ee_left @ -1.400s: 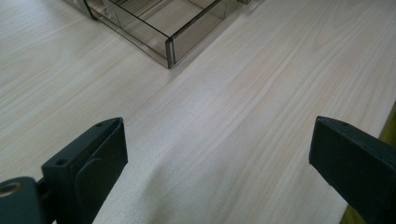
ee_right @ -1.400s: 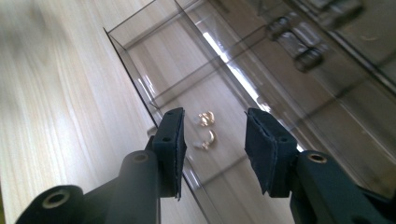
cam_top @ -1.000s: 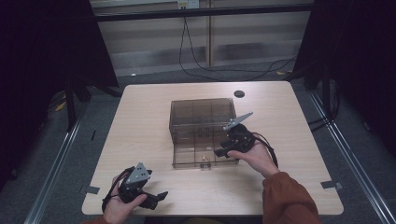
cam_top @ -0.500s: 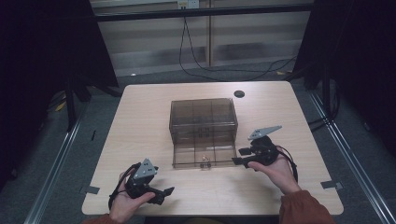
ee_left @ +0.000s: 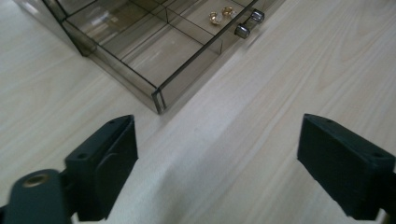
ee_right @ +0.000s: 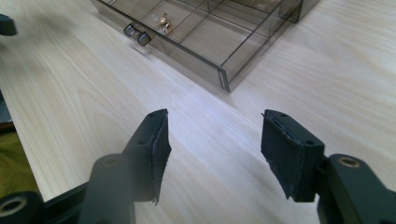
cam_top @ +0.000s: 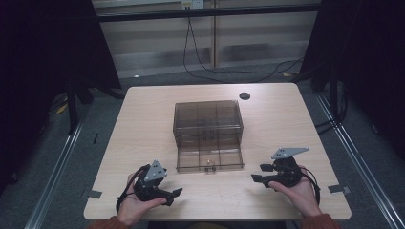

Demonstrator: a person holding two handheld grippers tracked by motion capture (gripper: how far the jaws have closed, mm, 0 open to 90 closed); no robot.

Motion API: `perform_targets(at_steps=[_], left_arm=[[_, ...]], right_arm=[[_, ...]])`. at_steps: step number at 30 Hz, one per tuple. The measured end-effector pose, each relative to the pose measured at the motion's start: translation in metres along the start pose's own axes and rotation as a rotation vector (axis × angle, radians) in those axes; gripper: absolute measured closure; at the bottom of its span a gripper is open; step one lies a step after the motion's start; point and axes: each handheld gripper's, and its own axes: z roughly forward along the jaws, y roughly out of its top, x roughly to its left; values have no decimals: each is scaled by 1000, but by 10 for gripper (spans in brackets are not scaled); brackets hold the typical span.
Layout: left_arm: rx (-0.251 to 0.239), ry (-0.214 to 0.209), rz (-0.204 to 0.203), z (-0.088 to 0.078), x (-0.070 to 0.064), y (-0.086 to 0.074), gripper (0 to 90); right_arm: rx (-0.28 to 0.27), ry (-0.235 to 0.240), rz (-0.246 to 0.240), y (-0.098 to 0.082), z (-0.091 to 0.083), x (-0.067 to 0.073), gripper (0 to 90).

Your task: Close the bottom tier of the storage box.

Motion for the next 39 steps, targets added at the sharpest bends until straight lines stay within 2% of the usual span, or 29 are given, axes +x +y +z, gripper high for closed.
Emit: perform_targets(at_steps=[1,5,6,7,11,12,13,14,15,17,23,24,26,27,29,32,34,35,37,39], left_arm=[[-6,-6,-5,2,-1,2,136],[-6,-20,29,9,-4,10,159],[-5,-21,22,10,-5,12,164],[-24,-28,20,12,-6,15,169],[-19,-55,40,17,-9,24,193],[-37,-60,36,20,-10,26,203],[-31,-70,54,20,-10,28,204],[-48,-83,56,22,-10,30,204],[-57,-86,38,23,-12,32,207],[-79,-93,36,25,-14,37,222],[-62,-95,58,34,-18,42,286],[-71,-102,48,36,-18,43,306],[-64,-105,62,38,-18,44,355],[-66,-96,56,40,-19,45,363],[-70,-118,60,43,-19,47,447],[-63,-131,61,48,-19,50,511],[-76,-144,52,53,-20,50,546],[-74,-137,80,53,-20,51,561],[-63,-153,87,58,-22,53,603],[-53,-151,90,64,-23,54,672]], right_arm=[[-9,-5,0,-4,-2,0,407],[-21,-10,14,-16,-7,-1,401],[-24,-13,23,-18,-7,-1,397],[-26,-17,29,-21,-8,-1,397],[-17,-35,23,-29,-9,0,385],[-14,-39,30,-30,-10,0,374],[-18,-43,21,-31,-10,0,362],[-15,-54,19,-32,-10,1,349],[-16,-60,18,-33,-11,1,349],[-28,-55,20,-34,-11,0,349],[-22,-58,16,-33,-7,1,350],[-23,-54,8,-33,-6,1,349],[-16,-51,7,-33,-6,4,347],[-10,-47,6,-33,-6,4,344],[12,-52,4,-33,-4,4,340],[13,-40,3,-33,-4,4,339],[6,-39,2,-33,-4,3,338],[6,-38,3,-33,-4,2,338],[4,-33,6,-34,-4,1,336],[8,-33,10,-34,-4,1,335]])
